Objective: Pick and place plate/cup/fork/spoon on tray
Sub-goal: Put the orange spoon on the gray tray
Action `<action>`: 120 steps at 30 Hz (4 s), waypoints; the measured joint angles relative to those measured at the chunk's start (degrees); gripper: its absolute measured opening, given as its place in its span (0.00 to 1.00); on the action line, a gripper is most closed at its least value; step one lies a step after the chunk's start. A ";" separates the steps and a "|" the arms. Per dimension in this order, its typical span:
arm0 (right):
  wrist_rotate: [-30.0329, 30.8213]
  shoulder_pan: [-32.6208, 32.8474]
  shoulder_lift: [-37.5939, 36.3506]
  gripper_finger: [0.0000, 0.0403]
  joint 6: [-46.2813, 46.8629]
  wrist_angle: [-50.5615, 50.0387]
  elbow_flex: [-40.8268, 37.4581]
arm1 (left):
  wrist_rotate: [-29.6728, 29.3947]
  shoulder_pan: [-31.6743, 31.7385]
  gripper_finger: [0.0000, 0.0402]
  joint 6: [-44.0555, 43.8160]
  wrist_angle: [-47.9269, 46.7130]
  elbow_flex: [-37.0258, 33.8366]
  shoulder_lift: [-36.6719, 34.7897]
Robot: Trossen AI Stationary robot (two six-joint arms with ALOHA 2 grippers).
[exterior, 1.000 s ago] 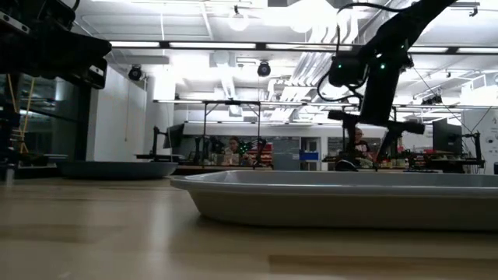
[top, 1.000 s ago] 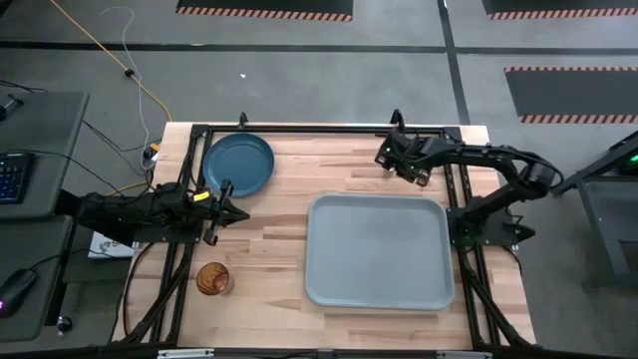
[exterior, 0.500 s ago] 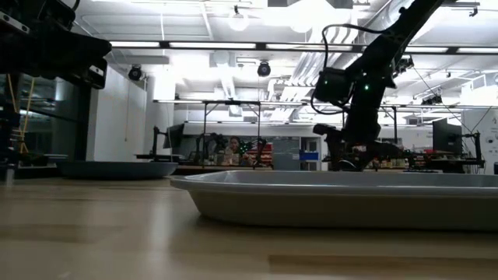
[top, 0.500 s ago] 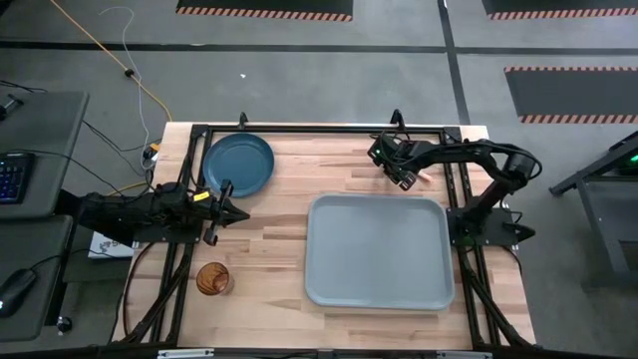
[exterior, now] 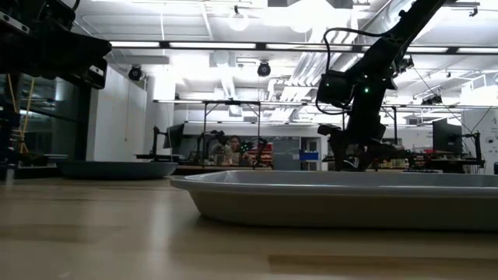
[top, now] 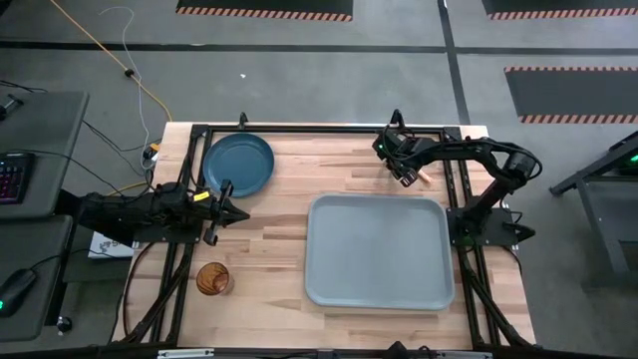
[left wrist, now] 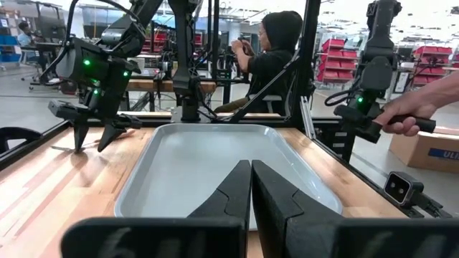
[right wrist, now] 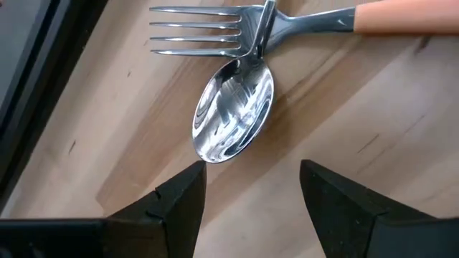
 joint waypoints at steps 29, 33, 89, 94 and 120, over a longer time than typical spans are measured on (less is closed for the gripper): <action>2.68 -4.57 -0.80 0.54 -4.61 3.13 0.00 | 0.00 0.00 0.01 0.00 0.02 0.00 0.00; -0.14 -5.07 0.78 0.54 -6.71 3.20 0.00 | 0.01 0.01 0.01 0.00 0.02 0.01 0.00; -2.69 1.01 -7.74 0.29 -22.42 -11.14 -0.18 | 0.00 0.02 0.01 0.00 0.00 0.00 0.00; -4.57 -1.96 -9.20 0.29 -19.85 -3.73 -3.62 | 0.00 0.01 0.01 0.00 0.00 0.01 0.00; 2.70 -3.80 -8.85 0.29 8.83 30.92 -19.54 | 0.00 0.02 0.01 0.00 0.00 0.01 0.00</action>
